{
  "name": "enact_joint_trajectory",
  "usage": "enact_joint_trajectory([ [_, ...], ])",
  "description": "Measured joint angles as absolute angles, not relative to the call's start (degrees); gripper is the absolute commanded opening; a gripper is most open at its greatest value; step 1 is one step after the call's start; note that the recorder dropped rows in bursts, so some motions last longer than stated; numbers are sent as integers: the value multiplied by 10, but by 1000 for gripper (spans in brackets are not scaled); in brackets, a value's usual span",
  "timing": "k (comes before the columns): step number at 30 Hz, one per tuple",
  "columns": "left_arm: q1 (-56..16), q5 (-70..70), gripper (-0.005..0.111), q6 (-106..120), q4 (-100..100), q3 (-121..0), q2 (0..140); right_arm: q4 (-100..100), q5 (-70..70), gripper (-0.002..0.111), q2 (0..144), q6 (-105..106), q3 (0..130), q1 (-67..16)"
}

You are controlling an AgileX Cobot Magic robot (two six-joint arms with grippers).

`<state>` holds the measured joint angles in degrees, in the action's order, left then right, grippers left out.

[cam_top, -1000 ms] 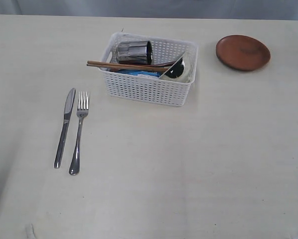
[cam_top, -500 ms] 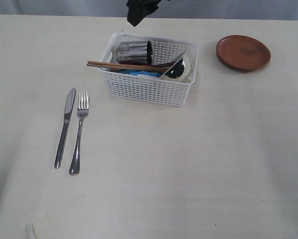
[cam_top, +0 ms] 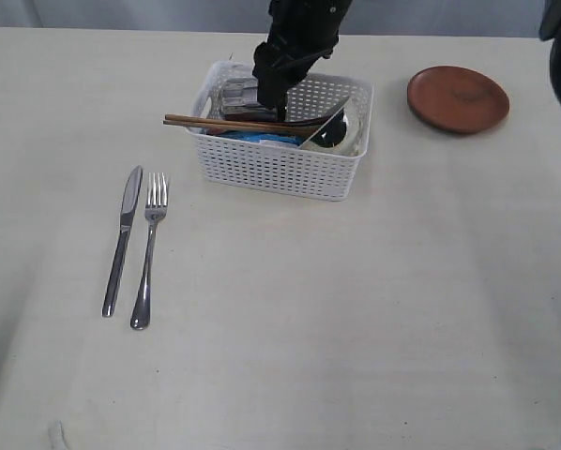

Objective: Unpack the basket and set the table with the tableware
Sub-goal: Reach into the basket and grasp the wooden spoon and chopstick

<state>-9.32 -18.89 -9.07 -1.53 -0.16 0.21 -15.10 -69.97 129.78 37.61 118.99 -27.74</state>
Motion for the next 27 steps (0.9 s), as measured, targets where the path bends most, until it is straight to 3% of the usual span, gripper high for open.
enact_joint_trajectory([
  [4, -93, -189, 0, -91, -15, -2, 2, -151, -700, 70, 1305, 377, 1190, -277],
  [27, -93, -189, 0, -91, -15, -2, 2, -111, -700, 67, 1345, 385, 1145, -277],
])
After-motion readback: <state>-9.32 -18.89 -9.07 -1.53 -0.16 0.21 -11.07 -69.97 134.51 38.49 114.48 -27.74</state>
